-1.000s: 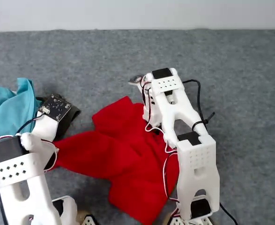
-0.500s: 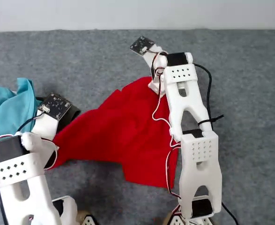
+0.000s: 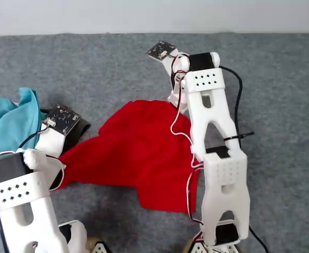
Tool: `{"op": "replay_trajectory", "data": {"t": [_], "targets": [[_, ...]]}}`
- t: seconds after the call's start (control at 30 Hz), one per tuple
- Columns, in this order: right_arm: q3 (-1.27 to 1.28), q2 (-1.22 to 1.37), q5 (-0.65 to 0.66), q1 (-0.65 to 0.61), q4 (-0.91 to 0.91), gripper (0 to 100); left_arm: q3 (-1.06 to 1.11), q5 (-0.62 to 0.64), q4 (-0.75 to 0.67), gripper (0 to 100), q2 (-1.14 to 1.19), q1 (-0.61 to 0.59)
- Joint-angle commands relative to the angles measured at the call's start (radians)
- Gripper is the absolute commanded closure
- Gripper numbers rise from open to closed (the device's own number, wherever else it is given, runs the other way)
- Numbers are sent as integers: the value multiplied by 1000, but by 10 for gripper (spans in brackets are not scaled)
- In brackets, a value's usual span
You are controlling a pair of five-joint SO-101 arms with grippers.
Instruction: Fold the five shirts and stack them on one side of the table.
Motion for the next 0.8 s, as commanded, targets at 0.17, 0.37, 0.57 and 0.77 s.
{"op": "replay_trajectory", "data": {"t": [0.17, 0.37, 0.57, 0.77], "targets": [[559, -492, -12, 12, 44, 764, -4, 63, -34, 985, -17, 2], [928, -797, -12, -19, 39, 762, -4, 74, -54, 985, -17, 2], [1315, -1053, -11, -153, -33, 761, -4, 74, -54, 985, -15, 2], [1651, -1207, -12, -298, -193, 761, -4, 74, -54, 985, -15, 2]]}}
